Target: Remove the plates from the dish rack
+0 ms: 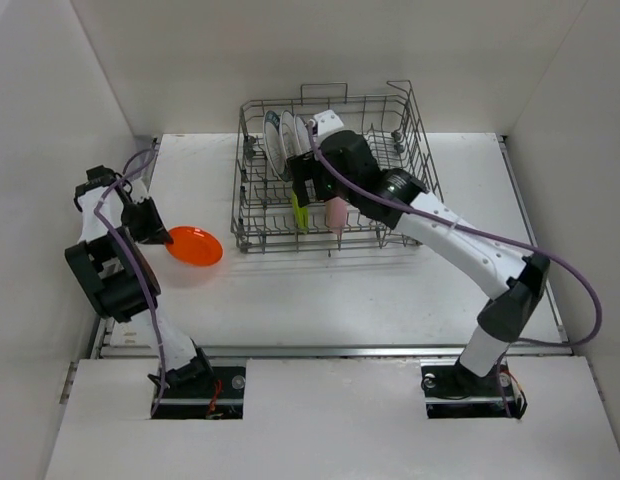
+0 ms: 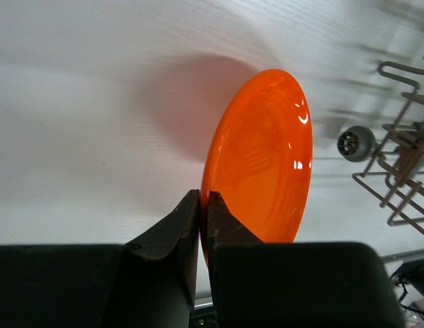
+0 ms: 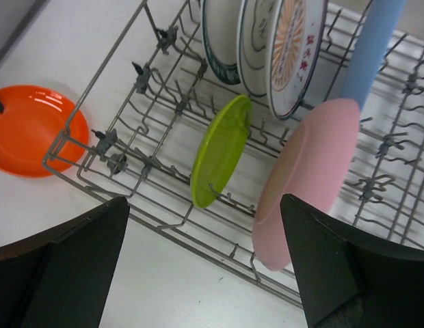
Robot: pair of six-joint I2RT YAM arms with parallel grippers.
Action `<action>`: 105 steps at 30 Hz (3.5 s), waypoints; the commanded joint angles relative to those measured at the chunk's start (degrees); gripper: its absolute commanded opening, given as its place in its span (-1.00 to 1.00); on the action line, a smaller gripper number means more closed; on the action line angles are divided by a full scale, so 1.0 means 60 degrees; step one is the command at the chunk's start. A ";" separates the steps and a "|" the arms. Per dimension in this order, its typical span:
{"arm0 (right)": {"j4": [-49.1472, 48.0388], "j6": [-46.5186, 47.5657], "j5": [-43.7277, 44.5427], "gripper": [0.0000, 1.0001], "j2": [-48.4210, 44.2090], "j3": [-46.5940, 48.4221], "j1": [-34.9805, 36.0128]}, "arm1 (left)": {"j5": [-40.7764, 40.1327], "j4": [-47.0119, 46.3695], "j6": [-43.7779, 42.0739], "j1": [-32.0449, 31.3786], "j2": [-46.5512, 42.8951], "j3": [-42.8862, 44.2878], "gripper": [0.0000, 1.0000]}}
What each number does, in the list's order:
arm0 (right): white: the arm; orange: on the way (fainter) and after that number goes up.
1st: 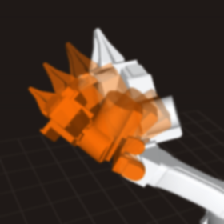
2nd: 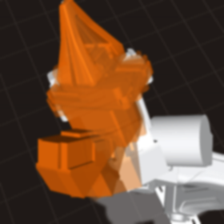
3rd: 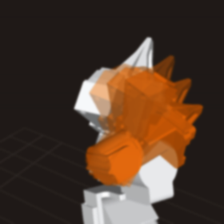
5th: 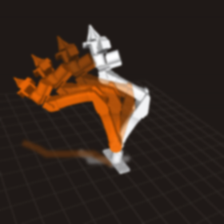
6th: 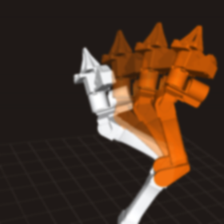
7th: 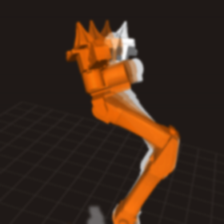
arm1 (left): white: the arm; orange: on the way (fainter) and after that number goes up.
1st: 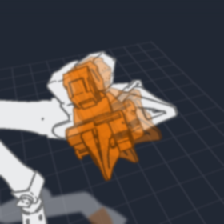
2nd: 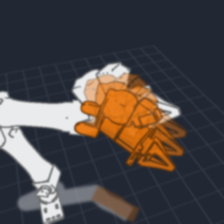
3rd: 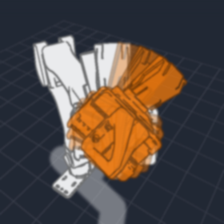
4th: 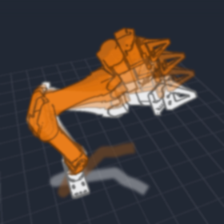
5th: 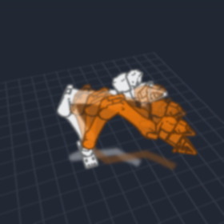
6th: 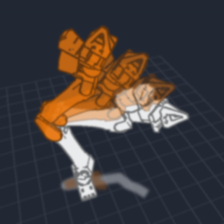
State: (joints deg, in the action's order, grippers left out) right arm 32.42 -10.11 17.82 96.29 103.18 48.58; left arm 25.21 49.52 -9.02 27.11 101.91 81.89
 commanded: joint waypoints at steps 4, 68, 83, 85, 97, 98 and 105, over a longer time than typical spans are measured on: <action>0.0734 -0.0452 -0.0629 0.70 0.1206 0.1144 0.0122 | -0.0144 0.0843 -0.0284 0.0066 0.1178 0.0926 -1.00; -0.2784 0.2917 0.4222 -1.00 0.2027 0.2242 0.0958 | 0.1789 0.4535 -0.1940 -0.2219 -0.1355 0.3565 0.48; -0.1799 -0.0309 0.1572 -1.00 0.1530 0.2361 -0.0040 | 0.1789 0.4535 -0.2115 -0.2307 -0.1531 0.3286 0.48; -0.2223 0.0335 0.1482 -1.00 0.1412 0.2185 0.0208 | 0.1657 0.4376 -0.1824 -0.2307 -0.1618 0.3199 0.48; -0.4362 0.5740 0.2212 -1.00 0.0535 -0.1139 0.2918 | 0.3838 0.4170 -0.1546 -0.1855 -0.1706 0.4399 0.68; -0.4567 0.6163 0.2476 -1.00 0.0534 -0.1373 0.3064 | 0.3927 0.4169 -0.1428 -0.1853 -0.1706 0.4501 0.71; -0.7467 0.8492 0.4381 -1.00 0.0693 -0.2928 0.4149 | 0.3565 0.5003 -0.1909 -0.2905 -0.0947 0.4882 0.71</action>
State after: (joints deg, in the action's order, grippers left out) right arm 2.20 30.83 36.32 102.56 85.38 73.01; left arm 46.28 75.37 -18.15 13.17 94.65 108.97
